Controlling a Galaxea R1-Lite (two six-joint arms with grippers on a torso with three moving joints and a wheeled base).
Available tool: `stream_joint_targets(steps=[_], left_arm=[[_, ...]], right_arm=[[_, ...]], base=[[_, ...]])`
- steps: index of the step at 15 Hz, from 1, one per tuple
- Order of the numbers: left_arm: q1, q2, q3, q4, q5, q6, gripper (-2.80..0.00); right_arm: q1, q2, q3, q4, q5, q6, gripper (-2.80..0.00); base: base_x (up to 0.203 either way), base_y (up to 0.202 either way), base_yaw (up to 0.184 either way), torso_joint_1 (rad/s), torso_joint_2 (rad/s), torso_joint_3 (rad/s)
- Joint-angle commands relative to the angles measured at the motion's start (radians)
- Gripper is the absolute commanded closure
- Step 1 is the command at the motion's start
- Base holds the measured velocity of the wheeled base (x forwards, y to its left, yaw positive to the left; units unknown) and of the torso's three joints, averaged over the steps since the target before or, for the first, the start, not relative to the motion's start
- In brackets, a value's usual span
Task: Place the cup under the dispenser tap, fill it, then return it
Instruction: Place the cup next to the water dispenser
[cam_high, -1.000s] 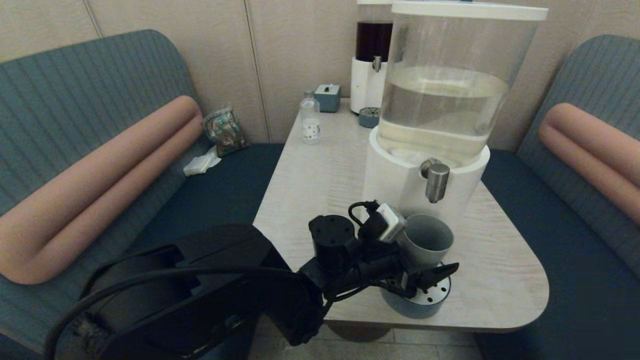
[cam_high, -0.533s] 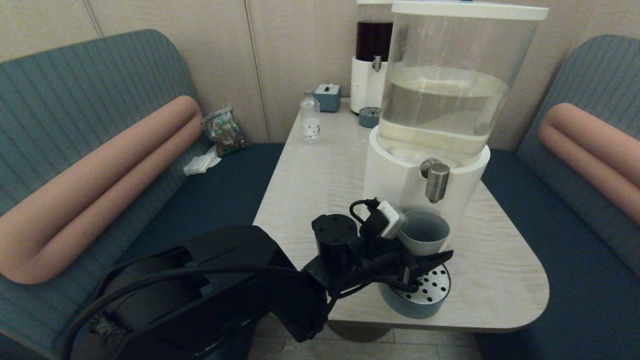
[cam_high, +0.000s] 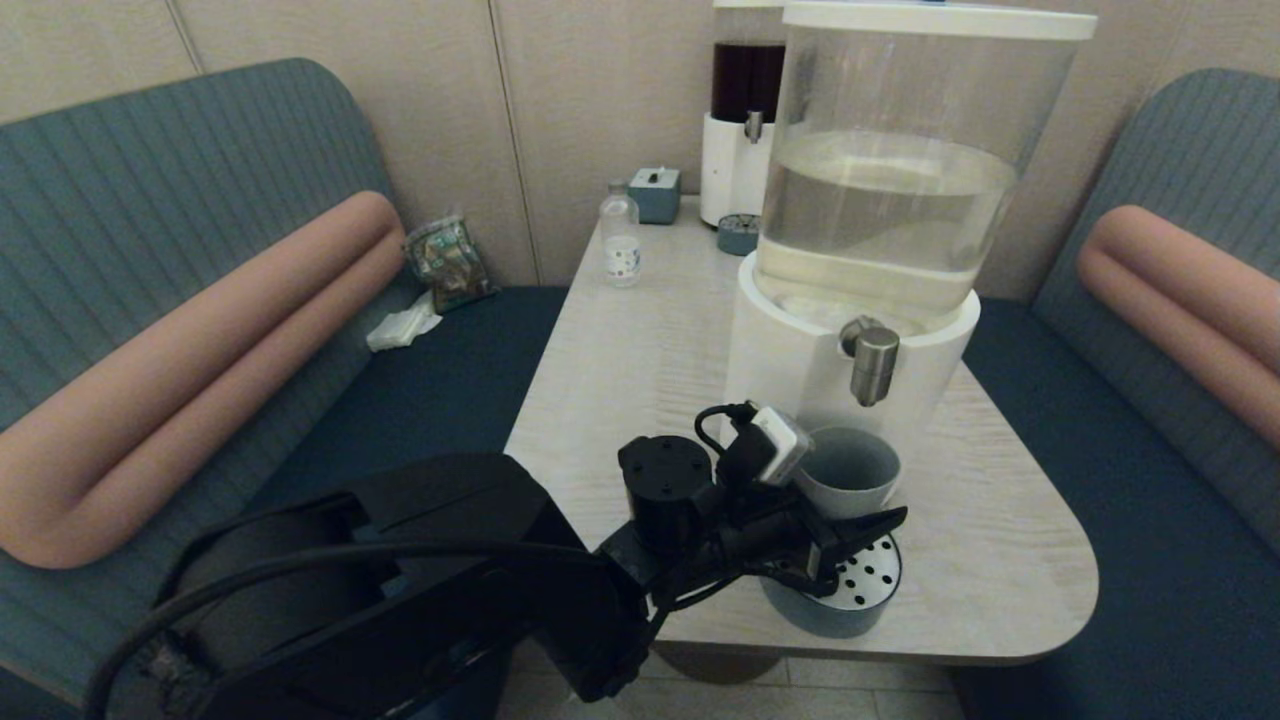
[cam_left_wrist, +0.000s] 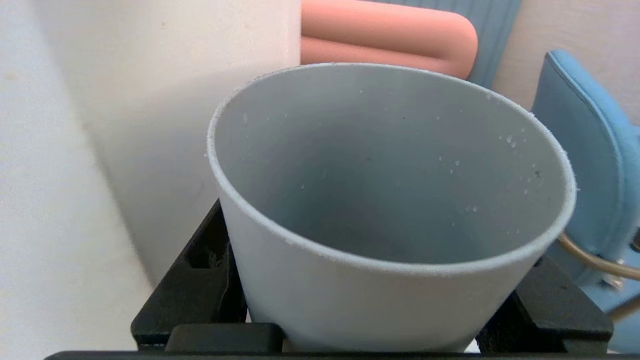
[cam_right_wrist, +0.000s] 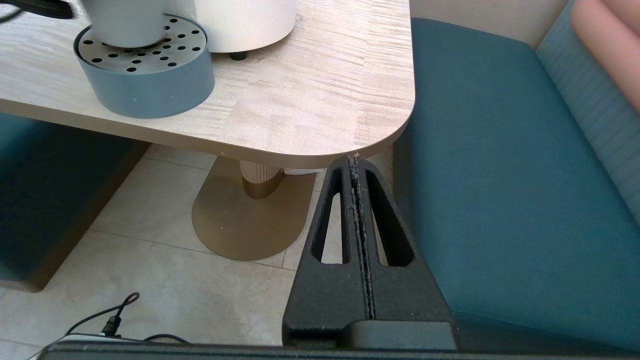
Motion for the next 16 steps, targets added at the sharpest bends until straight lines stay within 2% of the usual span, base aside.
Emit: stream_joint_targets(steps=[1, 5, 8, 10, 16], left_arm=[[0.0, -0.064, 0.059, -0.012, -0.002, 0.0, 0.0], [0.006, -0.17, 0.195, -0.021, 0.019, -0.008, 0.0], [0.039, -0.213, 0.27, -0.053, 0.036, -0.033, 0.0], [0.081, -0.242, 0.318, -0.091, 0.041, -0.064, 0.0], [0.267, -0.256, 0.335, -0.097, 0.034, -0.068, 0.0]], right_arm=[[0.0, 0.001, 0.0, 0.0, 0.0, -0.001, 0.0], [0.0, 0.002, 0.0, 0.0, 0.0, -0.001, 0.0], [0.0, 0.002, 0.0, 0.0, 0.0, -0.001, 0.0], [0.0, 0.002, 0.0, 0.0, 0.0, -0.001, 0.0], [0.0, 0.0, 0.0, 0.002, 0.0, -0.001, 0.0]], base=[[0.0, 0.0, 0.0, 0.0, 0.0, 0.0], [0.0, 0.0, 0.0, 0.0, 0.0, 0.0], [0.0, 0.0, 0.0, 0.0, 0.0, 0.0], [0.0, 0.0, 0.0, 0.0, 0.0, 0.0], [0.0, 0.0, 0.0, 0.0, 0.0, 0.0]])
